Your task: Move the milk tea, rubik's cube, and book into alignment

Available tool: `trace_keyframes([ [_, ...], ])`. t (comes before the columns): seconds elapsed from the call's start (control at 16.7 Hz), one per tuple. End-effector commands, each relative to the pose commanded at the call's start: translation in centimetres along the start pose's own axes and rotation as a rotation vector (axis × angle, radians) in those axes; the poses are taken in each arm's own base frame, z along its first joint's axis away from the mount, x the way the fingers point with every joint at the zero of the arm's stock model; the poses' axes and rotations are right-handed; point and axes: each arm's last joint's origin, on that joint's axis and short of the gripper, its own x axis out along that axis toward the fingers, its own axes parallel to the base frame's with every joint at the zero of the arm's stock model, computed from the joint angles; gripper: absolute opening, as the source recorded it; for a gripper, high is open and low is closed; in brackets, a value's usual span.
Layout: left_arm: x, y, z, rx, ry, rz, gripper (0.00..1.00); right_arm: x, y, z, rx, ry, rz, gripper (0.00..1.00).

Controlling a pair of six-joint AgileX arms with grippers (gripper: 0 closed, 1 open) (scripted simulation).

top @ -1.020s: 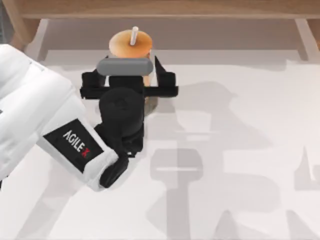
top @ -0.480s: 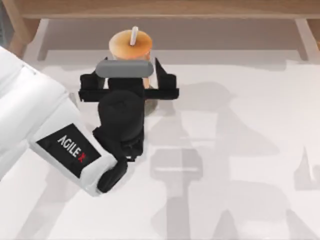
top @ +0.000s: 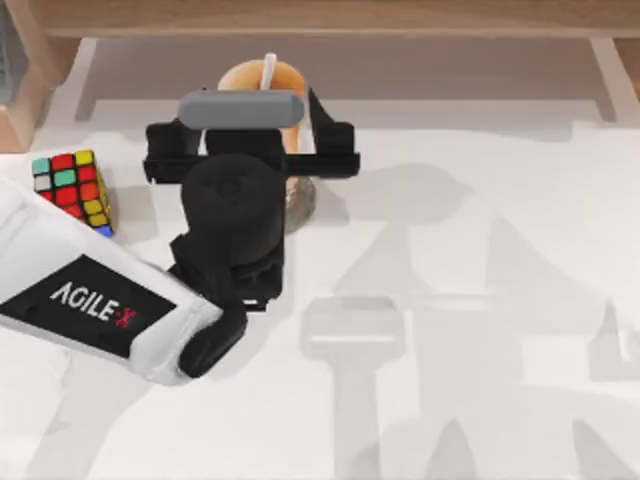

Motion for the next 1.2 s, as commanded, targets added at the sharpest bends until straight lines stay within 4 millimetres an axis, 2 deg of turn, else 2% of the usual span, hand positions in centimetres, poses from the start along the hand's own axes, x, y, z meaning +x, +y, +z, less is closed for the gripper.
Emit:
trace_keyframes([
  [0.24,0.4,0.0,0.2,-0.005,-0.005,0.003,1.0,0.0,0.0,0.0,0.0,0.0,0.0,1.0],
  [0.36,1.1,-0.6,1.1,-0.015,-0.006,0.001,1.0,0.0,0.0,0.0,0.0,0.0,0.0,1.0],
  [0.6,4.2,-1.9,4.1,-0.028,0.022,0.002,1.0,0.0,0.0,0.0,0.0,0.0,0.0,1.0],
  [0.78,7.4,-1.9,6.8,-0.007,0.107,0.019,1.0,0.0,0.0,0.0,0.0,0.0,0.0,1.0],
  [0.96,10.8,0.0,9.3,0.033,0.262,0.055,1.0,0.0,0.0,0.0,0.0,0.0,0.0,1.0],
  [1.2,13.8,4.7,11.3,0.074,0.568,0.11,1.0,0.0,0.0,0.0,0.0,0.0,0.0,1.0],
])
